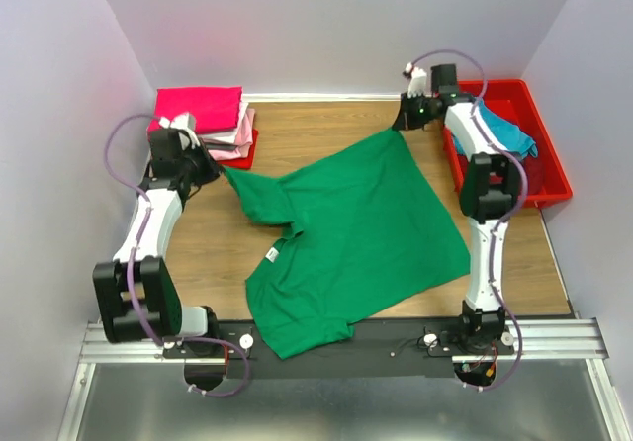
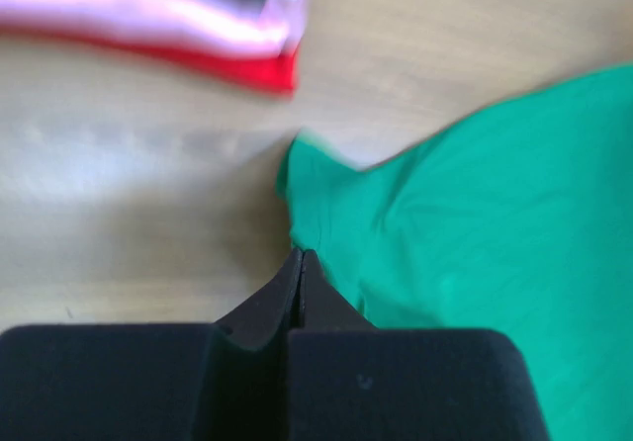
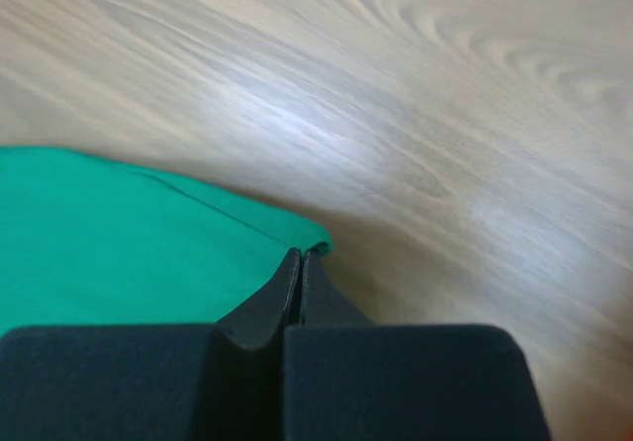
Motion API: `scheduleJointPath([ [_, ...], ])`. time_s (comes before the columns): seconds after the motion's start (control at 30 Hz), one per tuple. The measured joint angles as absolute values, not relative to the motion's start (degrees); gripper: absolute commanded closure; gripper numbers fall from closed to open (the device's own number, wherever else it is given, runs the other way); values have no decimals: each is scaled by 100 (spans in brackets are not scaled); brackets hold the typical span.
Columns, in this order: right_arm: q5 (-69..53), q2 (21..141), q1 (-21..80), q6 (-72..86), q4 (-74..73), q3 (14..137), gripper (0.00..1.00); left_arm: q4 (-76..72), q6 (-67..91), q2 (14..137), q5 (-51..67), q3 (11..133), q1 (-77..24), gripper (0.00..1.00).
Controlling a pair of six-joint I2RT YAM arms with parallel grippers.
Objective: Fold and stack the t-shirts
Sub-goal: Flatten the tshirt out
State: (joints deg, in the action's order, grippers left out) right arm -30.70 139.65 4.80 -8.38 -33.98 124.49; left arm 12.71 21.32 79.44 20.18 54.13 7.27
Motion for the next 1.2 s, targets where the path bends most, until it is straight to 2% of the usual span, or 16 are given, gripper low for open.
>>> scheduleJointPath([
  [0.23, -2969, 11122, 493, -1100, -3382, 11723, 99, 1313, 2012, 6663, 1907, 6630, 725, 100],
  [0.33, -2779, 9850, 491, -1273, -3282, 11732, 99, 1190, 2069, 6031, 1708, 6984, 727, 100],
  [0.47, -2488, 8757, 493, -1496, -3267, 12114, 99, 928, 2250, 5225, 1354, 7308, 727, 100],
  [0.67, -1979, 8001, 493, -1686, -3284, 13316, 100, 875, 2447, 4558, 884, 8355, 725, 100],
  [0.83, -1608, 7607, 493, -1754, -3260, 13963, 100, 921, 2534, 4488, 666, 9612, 714, 100],
  [1.03, -1210, 7286, 493, -1872, -3142, 14134, 100, 937, 2620, 4552, 552, 10796, 620, 100],
  [1.2, -1092, 7293, 493, -1918, -3092, 13743, 100, 926, 2591, 4567, 449, 10803, 462, 100],
])
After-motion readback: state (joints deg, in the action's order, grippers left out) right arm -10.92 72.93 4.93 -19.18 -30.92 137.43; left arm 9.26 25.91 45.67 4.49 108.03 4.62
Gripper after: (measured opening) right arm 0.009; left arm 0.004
